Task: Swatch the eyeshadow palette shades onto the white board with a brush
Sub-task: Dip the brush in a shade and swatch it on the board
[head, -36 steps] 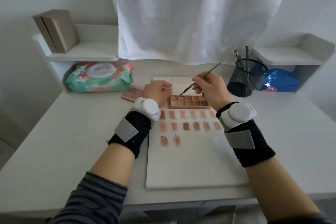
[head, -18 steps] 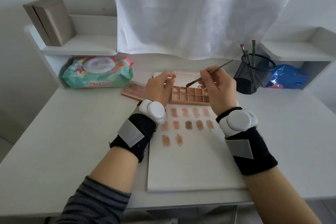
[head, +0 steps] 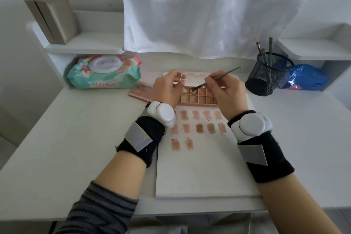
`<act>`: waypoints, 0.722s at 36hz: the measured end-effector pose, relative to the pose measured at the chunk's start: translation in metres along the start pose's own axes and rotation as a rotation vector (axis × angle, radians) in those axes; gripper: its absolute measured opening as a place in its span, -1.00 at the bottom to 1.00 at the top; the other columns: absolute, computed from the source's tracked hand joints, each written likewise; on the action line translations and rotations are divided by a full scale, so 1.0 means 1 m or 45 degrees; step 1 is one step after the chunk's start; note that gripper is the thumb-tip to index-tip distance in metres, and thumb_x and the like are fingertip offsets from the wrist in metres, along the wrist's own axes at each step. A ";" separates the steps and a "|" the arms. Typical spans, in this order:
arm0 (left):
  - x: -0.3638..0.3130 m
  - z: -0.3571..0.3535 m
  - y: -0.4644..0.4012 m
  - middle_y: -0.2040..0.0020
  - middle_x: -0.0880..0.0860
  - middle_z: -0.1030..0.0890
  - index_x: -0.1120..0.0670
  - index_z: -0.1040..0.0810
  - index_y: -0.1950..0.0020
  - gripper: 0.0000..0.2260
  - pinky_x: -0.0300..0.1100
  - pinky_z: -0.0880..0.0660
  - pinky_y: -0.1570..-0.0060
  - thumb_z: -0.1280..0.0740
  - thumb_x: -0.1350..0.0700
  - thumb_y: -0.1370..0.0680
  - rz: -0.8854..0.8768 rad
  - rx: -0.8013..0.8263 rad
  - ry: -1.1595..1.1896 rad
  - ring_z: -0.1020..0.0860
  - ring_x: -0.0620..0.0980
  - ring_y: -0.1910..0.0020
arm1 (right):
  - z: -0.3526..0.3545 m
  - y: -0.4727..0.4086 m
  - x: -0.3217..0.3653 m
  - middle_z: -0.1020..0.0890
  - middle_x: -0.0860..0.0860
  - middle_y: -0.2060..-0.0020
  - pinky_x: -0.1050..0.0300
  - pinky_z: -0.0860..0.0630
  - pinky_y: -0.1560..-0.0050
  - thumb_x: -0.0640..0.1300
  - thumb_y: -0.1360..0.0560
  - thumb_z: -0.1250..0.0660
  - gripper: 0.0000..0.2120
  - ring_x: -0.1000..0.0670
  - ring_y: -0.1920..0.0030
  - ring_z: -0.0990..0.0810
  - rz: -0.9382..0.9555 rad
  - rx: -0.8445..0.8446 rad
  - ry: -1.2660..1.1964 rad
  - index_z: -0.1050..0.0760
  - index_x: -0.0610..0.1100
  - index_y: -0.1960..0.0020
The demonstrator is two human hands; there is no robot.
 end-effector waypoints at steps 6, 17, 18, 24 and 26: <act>0.002 0.001 0.000 0.04 0.03 -0.67 0.05 -0.56 0.12 -0.92 -0.04 -0.57 0.06 -0.34 0.22 -0.49 0.033 0.006 0.026 -0.63 0.00 0.13 | -0.004 0.000 -0.003 -0.63 -0.02 0.32 0.01 -0.58 0.14 -0.17 -0.54 -0.29 -0.85 0.04 0.27 -0.62 -0.028 0.054 -0.041 -0.50 -0.03 0.21; 0.000 0.001 0.000 0.06 -0.01 -0.66 0.08 -0.60 0.09 -0.90 -0.10 -0.56 0.04 -0.33 0.25 -0.47 0.073 0.005 0.065 -0.62 -0.07 0.10 | -0.003 0.001 -0.002 -0.60 -0.01 0.33 0.05 -0.55 0.16 -0.18 -0.55 -0.27 -0.79 0.11 0.33 -0.56 -0.007 -0.043 -0.066 -0.46 0.05 0.22; 0.000 0.002 0.000 0.05 -0.02 -0.66 0.09 -0.60 0.09 -0.90 -0.11 -0.56 0.04 -0.33 0.25 -0.48 0.074 0.009 0.063 -0.62 -0.07 0.10 | -0.005 0.001 -0.002 -0.60 -0.01 0.33 0.03 -0.56 0.15 -0.19 -0.55 -0.27 -0.79 0.11 0.33 -0.57 -0.018 -0.018 -0.078 -0.46 0.04 0.22; 0.001 0.003 -0.001 0.06 0.01 -0.66 0.09 -0.60 0.09 -0.90 -0.12 -0.56 0.06 -0.33 0.26 -0.47 0.078 0.014 0.052 -0.61 -0.06 0.12 | -0.007 0.000 -0.005 -0.62 -0.04 0.35 -0.05 -0.55 0.17 -0.18 -0.55 -0.25 -0.79 0.02 0.32 -0.57 -0.032 0.037 -0.031 -0.46 0.01 0.24; 0.001 0.002 -0.001 0.06 0.01 -0.66 0.10 -0.60 0.09 -0.91 -0.13 -0.55 0.05 -0.34 0.26 -0.47 0.072 0.022 0.055 -0.61 -0.06 0.11 | -0.006 0.000 -0.005 -0.61 0.00 0.38 -0.02 -0.55 0.20 -0.17 -0.55 -0.25 -0.78 0.06 0.35 -0.55 -0.022 -0.005 -0.008 -0.45 0.03 0.25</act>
Point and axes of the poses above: each hand's wrist, its own y-axis away from the middle knuckle, its own z-axis out of the back of the hand, x = y × z, the point moved 3 cm from there along -y, towards the middle knuckle
